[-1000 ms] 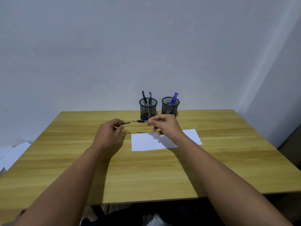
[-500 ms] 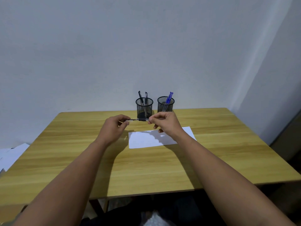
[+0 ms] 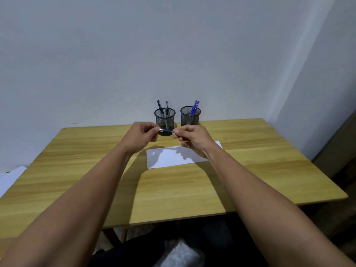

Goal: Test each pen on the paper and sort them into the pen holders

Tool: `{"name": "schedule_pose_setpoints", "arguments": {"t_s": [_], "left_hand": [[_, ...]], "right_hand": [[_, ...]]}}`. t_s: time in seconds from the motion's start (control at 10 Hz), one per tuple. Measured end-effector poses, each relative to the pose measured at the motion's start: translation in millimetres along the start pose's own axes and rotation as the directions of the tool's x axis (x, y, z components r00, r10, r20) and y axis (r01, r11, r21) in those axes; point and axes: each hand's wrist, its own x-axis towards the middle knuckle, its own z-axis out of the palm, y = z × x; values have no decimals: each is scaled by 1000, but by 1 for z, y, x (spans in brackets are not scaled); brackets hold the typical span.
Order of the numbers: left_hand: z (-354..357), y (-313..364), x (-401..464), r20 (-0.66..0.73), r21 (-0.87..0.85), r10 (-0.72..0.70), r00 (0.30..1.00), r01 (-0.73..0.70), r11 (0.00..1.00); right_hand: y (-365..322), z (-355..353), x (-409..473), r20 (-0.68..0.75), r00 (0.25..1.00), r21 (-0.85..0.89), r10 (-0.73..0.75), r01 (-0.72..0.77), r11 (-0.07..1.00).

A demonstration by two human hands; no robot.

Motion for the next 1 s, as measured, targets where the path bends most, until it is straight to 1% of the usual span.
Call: {"name": "schedule_pose_setpoints", "arguments": {"t_s": [0.1, 0.2, 0.3, 0.4, 0.5, 0.6, 0.7, 0.8, 0.9, 1.0], "left_hand": [[0, 8, 7, 53, 41, 21, 998, -24, 999], [0, 15, 22, 33, 31, 18, 999, -19, 999], [6, 9, 44, -119, -16, -27, 993, 25, 1000], [13, -4, 51, -237, 93, -82, 968, 107, 990], [25, -25, 69, -256, 123, -149, 955, 185, 975], [37, -43, 89, -257, 151, -204, 945, 247, 957], [43, -56, 102, -263, 154, -240, 934, 286, 946], [46, -62, 107, -288, 158, -221, 932, 274, 949], [49, -66, 106, -324, 194, -175, 930, 246, 950], [49, -60, 105, -321, 200, -152, 935, 224, 954]], "right_hand": [[-4, -13, 2, 31, 999, -169, 13, -8, 986], [-11, -21, 13, 93, 994, -462, 65, -15, 887], [-24, -18, 34, 13, 997, -497, -71, 68, 865], [-41, -17, 55, -143, 961, -469, -238, 146, 871], [-58, -15, 89, -218, 915, -499, -339, 194, 845], [-68, -8, 114, -234, 882, -573, -408, 213, 791], [-62, 3, 134, -230, 884, -649, -407, 172, 741], [-53, 16, 148, -208, 904, -723, -373, 115, 681], [-39, 26, 158, -189, 935, -782, -301, 42, 621], [-35, 33, 157, -226, 937, -817, -267, -33, 576]]}}
